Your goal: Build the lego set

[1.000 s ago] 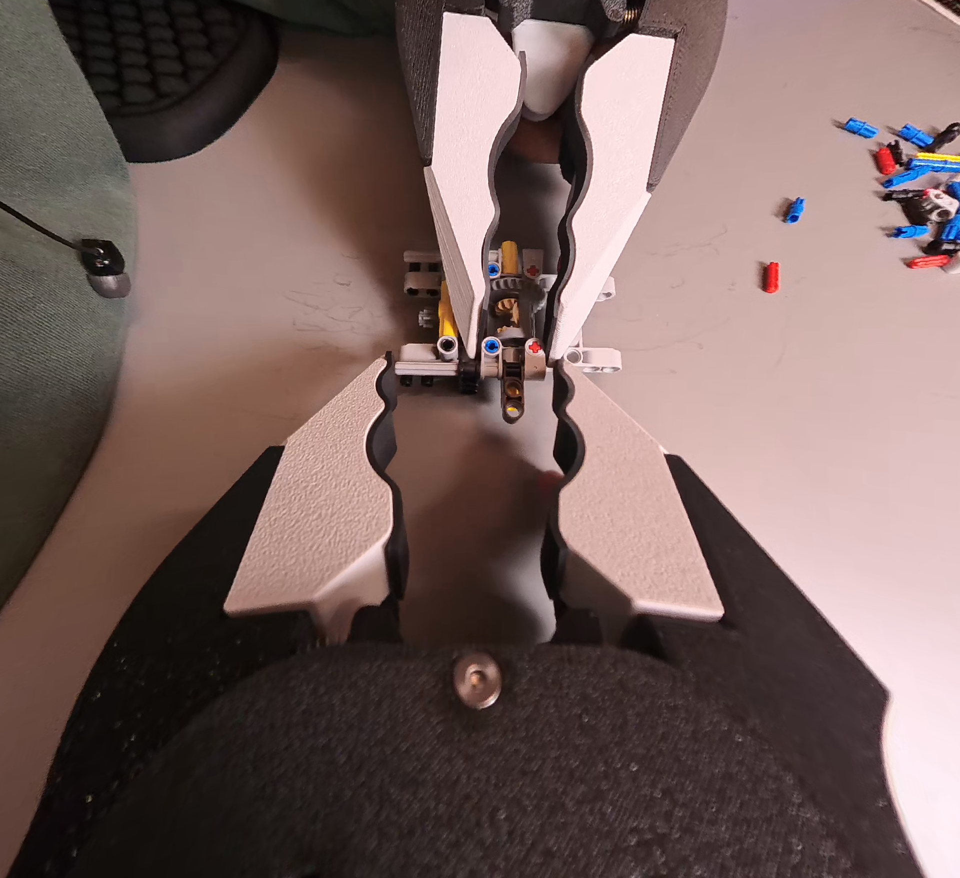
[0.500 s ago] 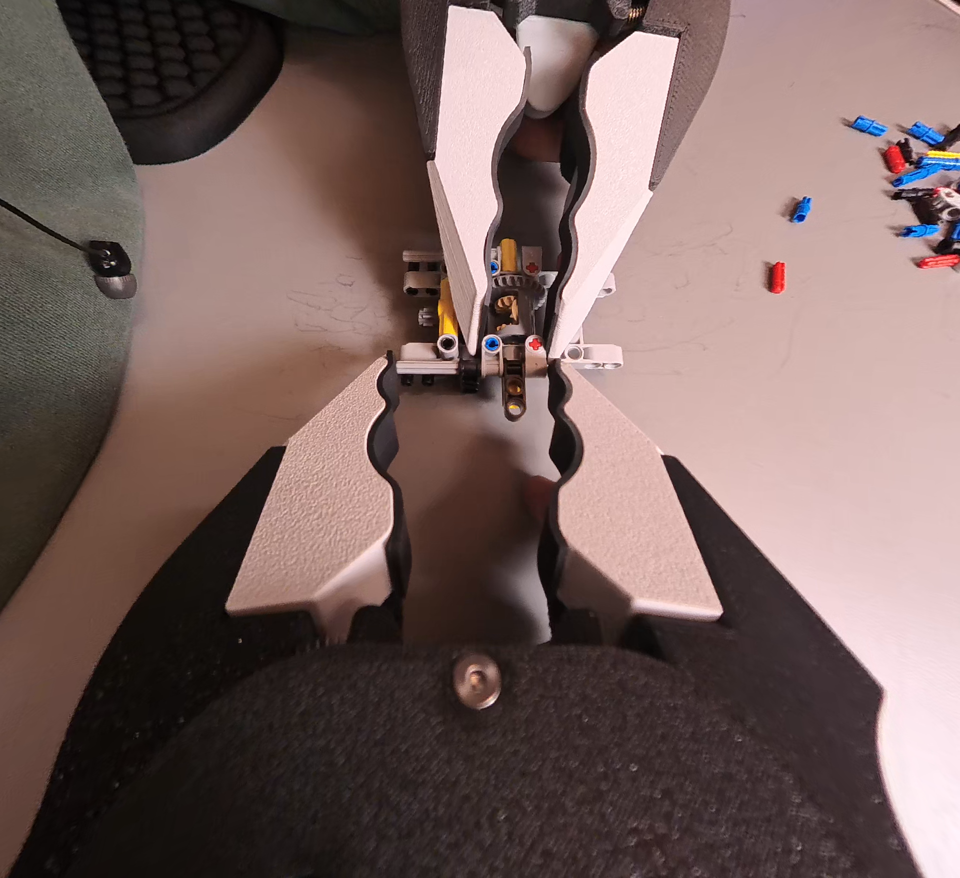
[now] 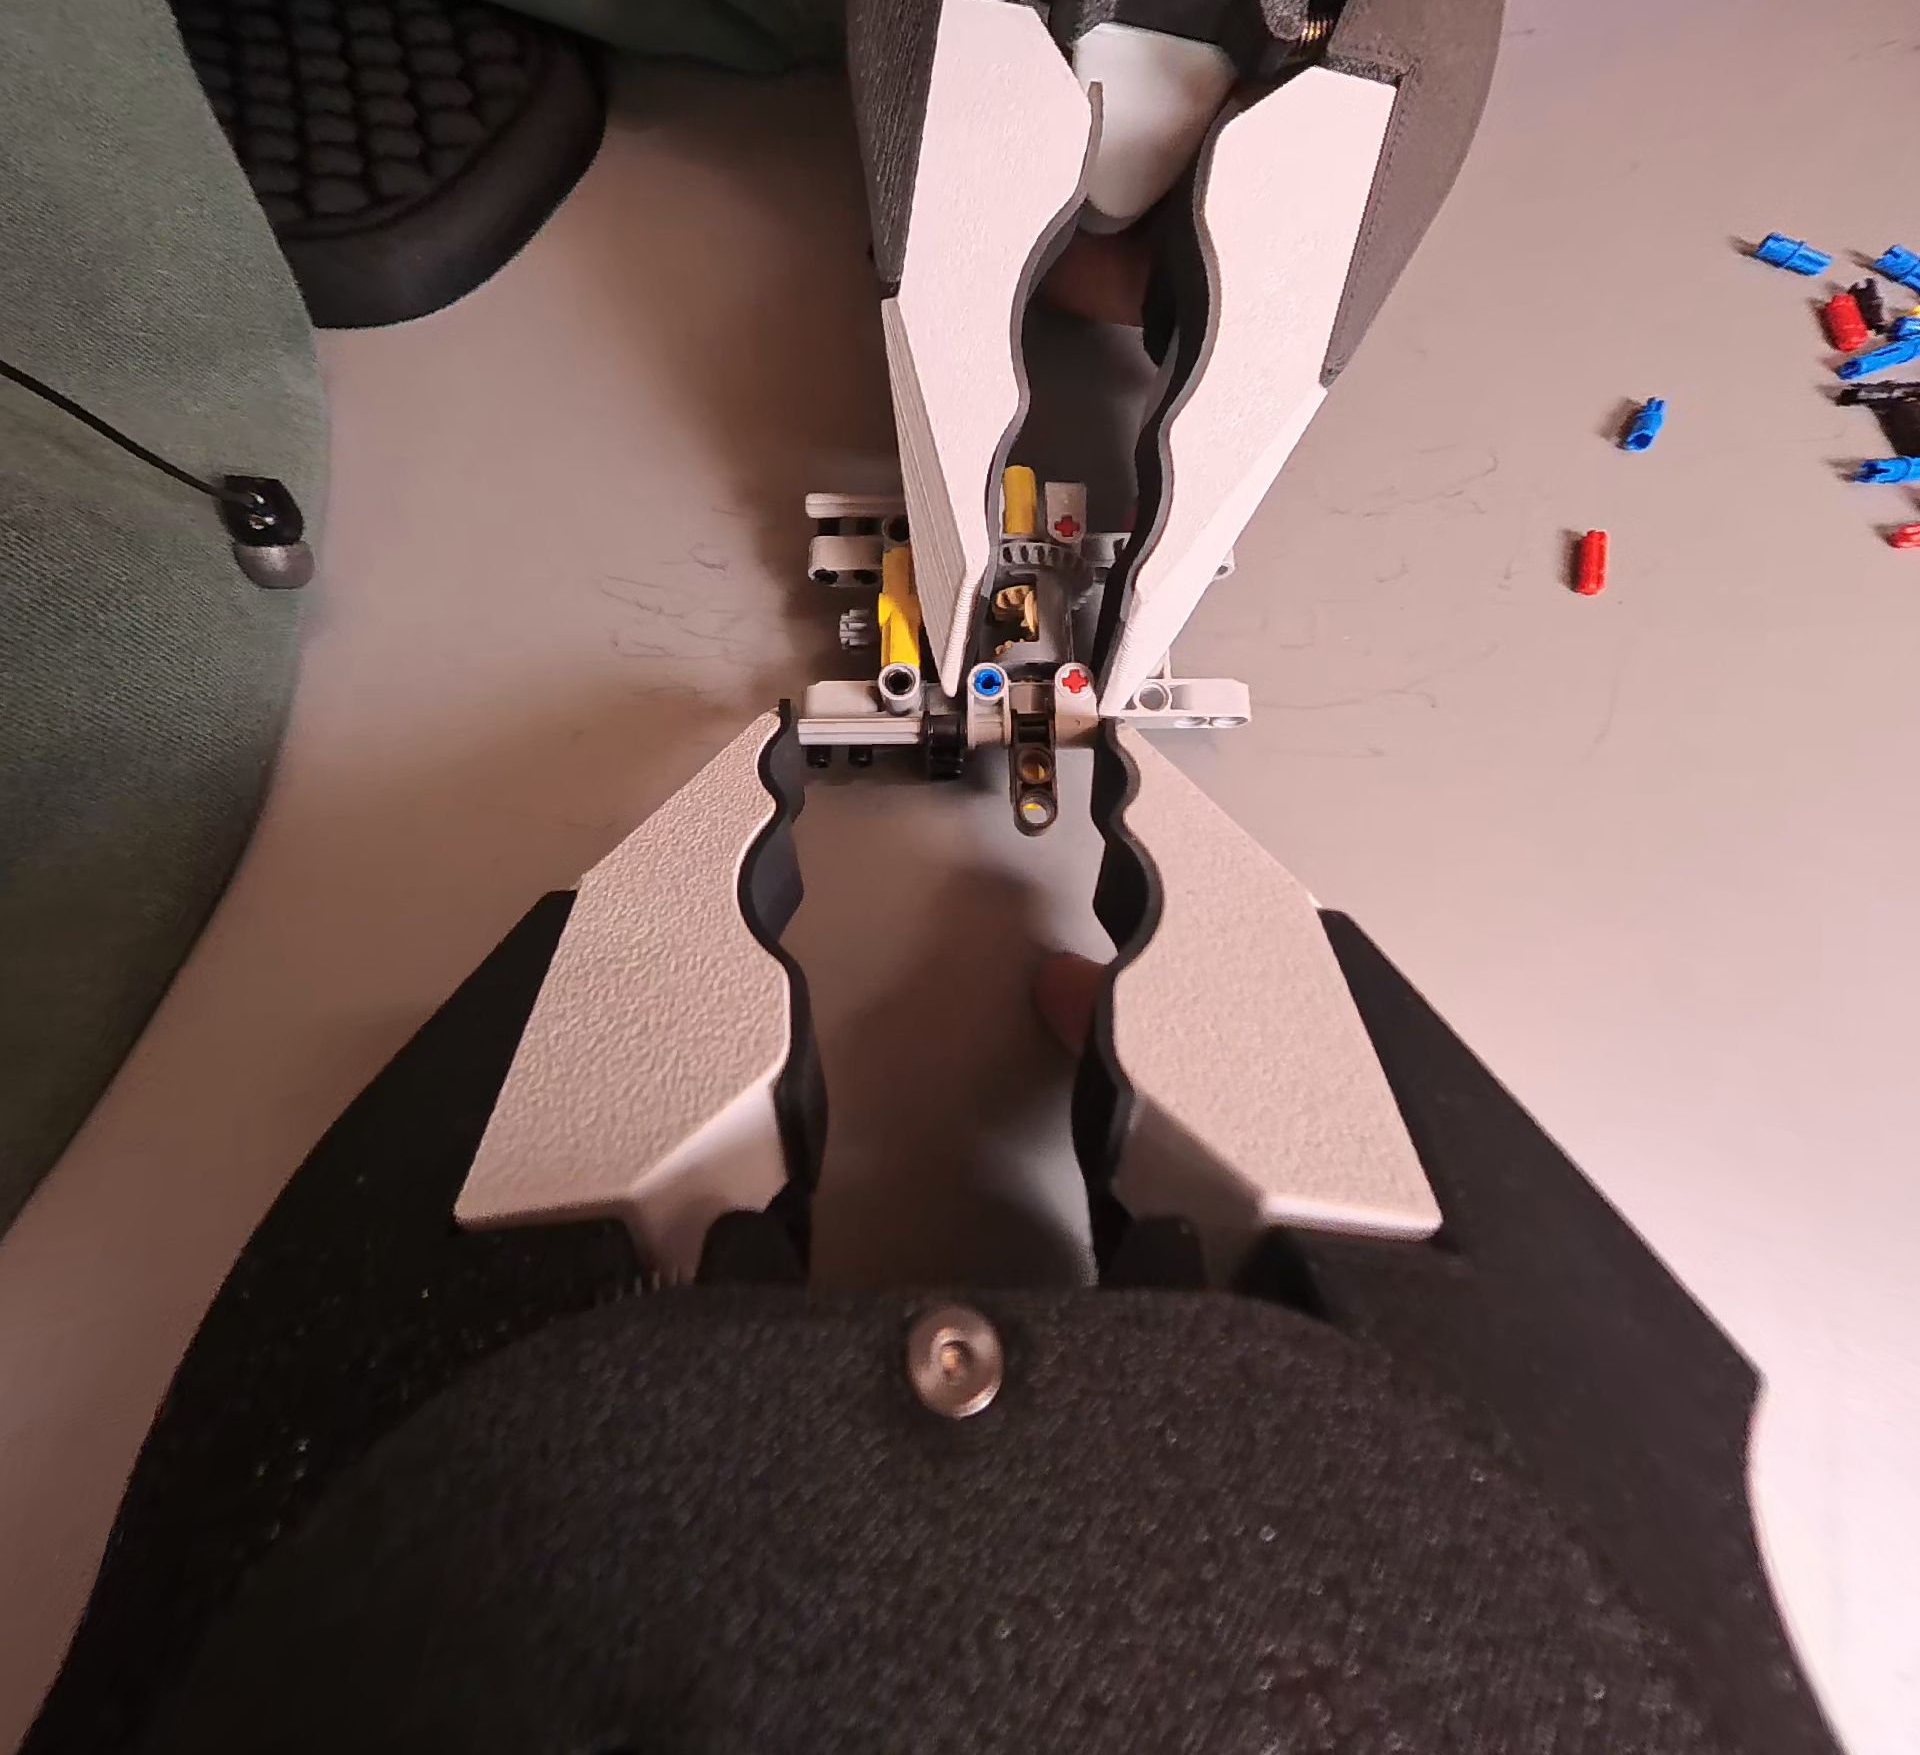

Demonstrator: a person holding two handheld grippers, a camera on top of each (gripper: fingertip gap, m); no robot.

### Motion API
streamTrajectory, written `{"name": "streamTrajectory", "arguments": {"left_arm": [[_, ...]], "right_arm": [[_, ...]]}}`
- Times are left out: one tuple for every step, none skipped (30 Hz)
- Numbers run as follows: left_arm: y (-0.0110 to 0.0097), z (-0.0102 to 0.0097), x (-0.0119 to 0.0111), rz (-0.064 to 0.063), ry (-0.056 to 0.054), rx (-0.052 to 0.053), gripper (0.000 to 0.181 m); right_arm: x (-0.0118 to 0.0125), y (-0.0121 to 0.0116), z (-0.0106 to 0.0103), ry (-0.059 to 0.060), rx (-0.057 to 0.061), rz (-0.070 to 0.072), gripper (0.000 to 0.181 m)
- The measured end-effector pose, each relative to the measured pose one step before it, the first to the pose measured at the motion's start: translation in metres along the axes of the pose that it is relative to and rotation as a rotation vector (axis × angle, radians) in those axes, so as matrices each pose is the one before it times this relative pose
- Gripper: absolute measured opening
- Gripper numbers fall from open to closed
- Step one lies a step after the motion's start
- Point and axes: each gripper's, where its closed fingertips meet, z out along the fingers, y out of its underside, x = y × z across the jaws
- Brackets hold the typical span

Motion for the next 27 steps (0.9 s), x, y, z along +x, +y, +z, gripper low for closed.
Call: {"name": "streamTrajectory", "arguments": {"left_arm": [[-0.00003,-0.00010,0.00038,-0.0011,0.0032,0.0008,0.021],[-0.00009,-0.00019,0.00003,-0.0026,0.0030,0.0012,0.021],[-0.00011,-0.00003,0.00018,-0.0024,0.0041,0.0015,0.021],[-0.00030,-0.00004,0.00010,-0.0032,0.0030,0.0023,0.021],[-0.00061,-0.00032,-0.00024,-0.0059,0.0017,0.0041,0.022],[-0.00081,-0.00077,0.00023,-0.0084,0.0046,0.0064,0.022],[-0.00097,-0.00129,-0.00016,-0.0107,0.0018,0.0071,0.026],[-0.00149,-0.00253,-0.00198,-0.0113,-0.0120,0.0081,0.029],[-0.00211,-0.00410,-0.00228,-0.0079,-0.0176,0.0075,0.039],[-0.00242,-0.00536,-0.00105,-0.0030,-0.0146,0.0065,0.041],[-0.00234,-0.00577,-0.00047,0.0003,-0.0165,0.0069,0.045],[-0.00085,-0.00509,-0.00005,0.0002,-0.0188,0.0008,0.047],[0.00194,-0.00384,0.00137,-0.0025,-0.0144,-0.0127,0.049],[0.00476,-0.00181,0.00296,-0.0043,-0.0081,-0.0269,0.052],[0.00673,0.00026,0.00332,-0.0009,-0.0085,-0.0342,0.056],[0.00694,0.00214,0.00304,0.0045,-0.0127,-0.0315,0.060],[0.00466,0.00303,0.00249,0.0073,-0.0143,-0.0158,0.063],[0.00112,0.00237,0.00179,0.0079,-0.0143,0.0021,0.066],[-0.00002,0.00137,0.00050,0.0063,-0.0130,0.0029,0.067],[0.00019,0.00020,-0.00025,0.0059,-0.0082,-0.0036,0.067],[0.00014,0.00000,-0.00015,0.0046,-0.0012,-0.0043,0.066],[-0.00001,0.00003,-0.00016,0.0016,0.0017,-0.0021,0.066],[-0.00024,0.00019,-0.00017,0.0016,0.0013,0.0007,0.066],[-0.00011,0.00024,0.00006,0.0026,0.0005,0.0023,0.066],[-0.00009,-0.00003,0.00013,0.0029,0.0006,0.0032,0.066],[-0.00007,0.00004,0.00049,0.0038,0.0024,0.0041,0.065],[-0.00042,0.00018,0.00186,0.0055,0.0104,0.0059,0.064]], "right_arm": [[-0.00031,-0.00046,-0.00002,-0.0053,0.0034,0.0049,0.056],[0.00015,-0.00042,0.00021,0.0020,0.0017,-0.0002,0.056],[-0.00008,0.00030,0.00010,0.0033,-0.0021,-0.0065,0.057],[0.00012,0.00019,-0.00007,0.0017,-0.0012,-0.0092,0.058],[0.00035,0.00001,-0.00005,0.0008,0.0002,-0.0008,0.058],[0.00067,-0.00001,-0.00029,0.0034,0.0009,-0.0019,0.058],[0.00111,-0.00016,-0.00031,0.0065,0.0014,-0.0020,0.058],[0.00019,0.00038,-0.00028,0.0006,-0.0007,-0.0005,0.056],[-0.00030,-0.00009,-0.00015,-0.0016,0.0008,0.0001,0.056],[-0.00018,0.00004,-0.00003,0.0010,-0.0001,-0.0018,0.056],[-0.00010,0.00005,0.00004,0.0018,-0.0007,-0.0022,0.056],[-0.00006,0.00009,-0.00008,0.0009,-0.0003,-0.0023,0.056],[-0.00011,0.00000,-0.00001,0.0001,0.0001,-0.0013,0.056],[-0.00015,-0.00012,-0.00007,-0.0007,0.0005,-0.0010,0.056],[-0.00012,-0.00006,0.00005,-0.0007,0.0002,-0.0010,0.056],[-0.00023,0.00000,-0.00001,-0.0010,0.0001,-0.0019,0.056],[-0.00065,-0.00024,0.00008,-0.0026,0.0007,-0.0031,0.056],[-0.00096,-0.00102,-0.00005,-0.0066,0.0062,0.0000,0.056],[-0.00042,-0.00031,0.00006,-0.0031,0.0016,-0.0002,0.056],[-0.00001,-0.00008,0.00006,-0.0003,0.0004,-0.0017,0.056],[-0.00009,0.00004,0.00000,0.0002,-0.0004,-0.0029,0.057],[0.00000,-0.00002,0.00005,0.0005,-0.0002,-0.0017,0.057],[0.00004,0.00000,-0.00002,-0.0002,0.0002,0.0003,0.057],[-0.00007,-0.00003,-0.00001,-0.0007,0.0004,0.0010,0.056],[-0.00001,0.00003,-0.00004,-0.0004,0.0000,0.0007,0.057],[-0.00025,0.00002,-0.00001,-0.0015,-0.0001,0.0005,0.056],[-0.00013,-0.00002,0.00001,-0.0030,0.0000,0.0021,0.056]]}}
